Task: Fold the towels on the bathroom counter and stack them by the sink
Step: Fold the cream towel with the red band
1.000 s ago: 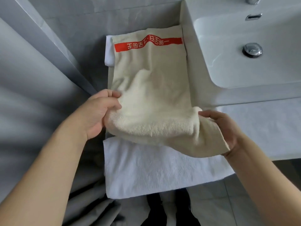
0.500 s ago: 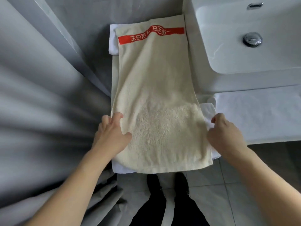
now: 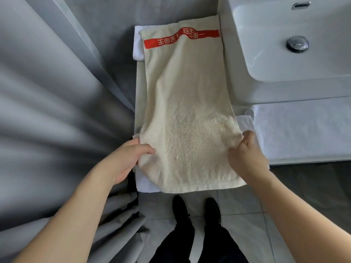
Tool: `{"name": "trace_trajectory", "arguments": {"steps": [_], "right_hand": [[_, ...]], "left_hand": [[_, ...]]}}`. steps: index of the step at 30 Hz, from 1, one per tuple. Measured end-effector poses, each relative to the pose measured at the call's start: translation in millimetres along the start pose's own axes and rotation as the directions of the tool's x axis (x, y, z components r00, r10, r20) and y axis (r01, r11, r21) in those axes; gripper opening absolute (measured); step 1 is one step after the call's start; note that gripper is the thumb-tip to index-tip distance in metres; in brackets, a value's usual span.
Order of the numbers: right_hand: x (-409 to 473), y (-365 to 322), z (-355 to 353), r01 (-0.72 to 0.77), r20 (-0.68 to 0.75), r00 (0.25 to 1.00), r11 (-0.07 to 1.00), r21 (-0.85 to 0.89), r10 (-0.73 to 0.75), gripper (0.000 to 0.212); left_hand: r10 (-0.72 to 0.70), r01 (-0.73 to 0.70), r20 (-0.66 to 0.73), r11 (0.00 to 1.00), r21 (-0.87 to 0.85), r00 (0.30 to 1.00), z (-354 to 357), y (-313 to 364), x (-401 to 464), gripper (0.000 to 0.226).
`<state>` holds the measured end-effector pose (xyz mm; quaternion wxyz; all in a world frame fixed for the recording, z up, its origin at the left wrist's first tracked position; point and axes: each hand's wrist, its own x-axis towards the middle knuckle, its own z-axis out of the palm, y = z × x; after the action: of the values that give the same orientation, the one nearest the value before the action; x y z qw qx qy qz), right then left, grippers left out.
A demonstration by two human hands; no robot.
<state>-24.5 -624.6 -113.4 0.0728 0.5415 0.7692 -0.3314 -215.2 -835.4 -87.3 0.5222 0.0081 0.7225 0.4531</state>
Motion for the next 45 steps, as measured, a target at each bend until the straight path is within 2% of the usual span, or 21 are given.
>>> {"name": "trace_trajectory", "arguments": {"steps": [2,4,5,7,9,10,11,13,14,16,21,26,28,30,32,33,35,37,39,40,45], "right_hand": [[-2,2,-8,0.009,0.024,1.000,0.995,0.102,-0.012,0.046],[1,6,-15,0.017,-0.020,1.000,0.996,0.086,-0.015,0.041],[2,8,-18,0.032,-0.052,0.998,0.998,0.046,-0.030,0.039],[1,12,-20,0.076,-0.119,0.989,0.991,-0.112,-0.089,0.039],[-1,14,-16,0.149,-0.154,0.961,0.899,-0.411,-0.230,0.046],[-3,13,-12,0.217,-0.122,0.935,0.810,-0.545,-0.332,0.048],[-5,12,-8,0.316,-0.052,0.900,0.729,-0.607,-0.433,0.048],[-8,9,-2,0.551,0.164,0.813,0.649,-0.524,-0.559,0.039],[-10,9,1,0.634,0.283,0.771,0.644,-0.428,-0.571,0.033],[-16,12,7,0.730,0.433,0.681,0.598,-0.331,-0.591,0.026],[-16,24,13,0.785,0.481,0.615,0.427,-0.448,-0.625,0.048],[-14,15,13,0.758,0.517,0.651,0.435,-0.486,-0.557,0.045],[-12,5,9,0.736,0.534,0.675,0.504,-0.451,-0.509,0.040],[-7,-10,0,0.664,0.559,0.728,0.611,-0.431,-0.398,0.034],[3,-26,-12,0.605,0.603,0.755,0.629,-0.488,-0.259,0.027],[10,-34,-17,0.601,0.626,0.752,0.606,-0.521,-0.208,0.024],[23,-50,-29,0.604,0.659,0.743,0.544,-0.582,-0.120,0.020],[36,-63,-39,0.596,0.660,0.751,0.466,-0.654,-0.033,0.019],[47,-77,-50,0.574,0.640,0.768,0.411,-0.708,0.031,0.022],[52,-84,-55,0.558,0.622,0.782,0.401,-0.727,0.039,0.019],[89,-126,-62,0.452,0.420,0.889,0.506,-0.735,-0.183,0.021]], "left_hand": [[0.007,-0.002,-0.089,0.999,0.053,0.996,-3,0,-4,0.032],[0.026,0.034,-0.254,0.973,0.227,0.967,-7,0,-7,0.025],[0.085,0.073,-0.370,0.916,0.394,0.925,-10,-1,-9,0.021],[0.375,0.180,-0.514,0.647,0.741,0.772,-12,-6,-14,0.026],[0.668,0.046,-0.326,0.400,0.915,0.669,1,-13,-19,0.034],[0.701,-0.096,-0.171,0.324,0.941,0.693,12,-14,-20,0.034],[0.662,-0.240,-0.004,0.277,0.930,0.749,25,-18,-20,0.033],[0.443,-0.356,0.260,0.147,0.923,0.858,48,-30,-16,0.035],[0.369,-0.357,0.314,0.055,0.932,0.875,55,-37,-13,0.040],[0.364,-0.321,0.326,-0.077,0.944,0.872,61,-47,-5,0.048],[0.458,-0.272,0.337,-0.204,0.940,0.822,60,-55,1,0.050],[0.456,-0.188,0.233,-0.142,0.972,0.859,66,-44,3,0.025],[0.379,-0.179,0.163,0.006,0.984,0.911,68,-29,8,0.011],[0.215,-0.151,0.104,0.213,0.965,0.971,65,-11,16,0.017],[0.032,-0.107,0.103,0.410,0.906,0.994,60,7,22,0.019],[-0.043,-0.092,0.124,0.451,0.888,0.991,57,17,23,0.018],[-0.167,-0.087,0.160,0.380,0.921,0.973,50,35,22,0.017],[-0.232,-0.065,0.112,0.202,0.977,0.966,37,50,22,0.016],[-0.191,0.027,-0.012,0.078,0.997,0.982,21,62,27,0.019],[-0.126,0.091,-0.078,0.098,0.991,0.989,13,66,31,0.021],[0.225,0.159,-0.322,0.536,0.829,0.920,-18,92,69,0.021]]}}
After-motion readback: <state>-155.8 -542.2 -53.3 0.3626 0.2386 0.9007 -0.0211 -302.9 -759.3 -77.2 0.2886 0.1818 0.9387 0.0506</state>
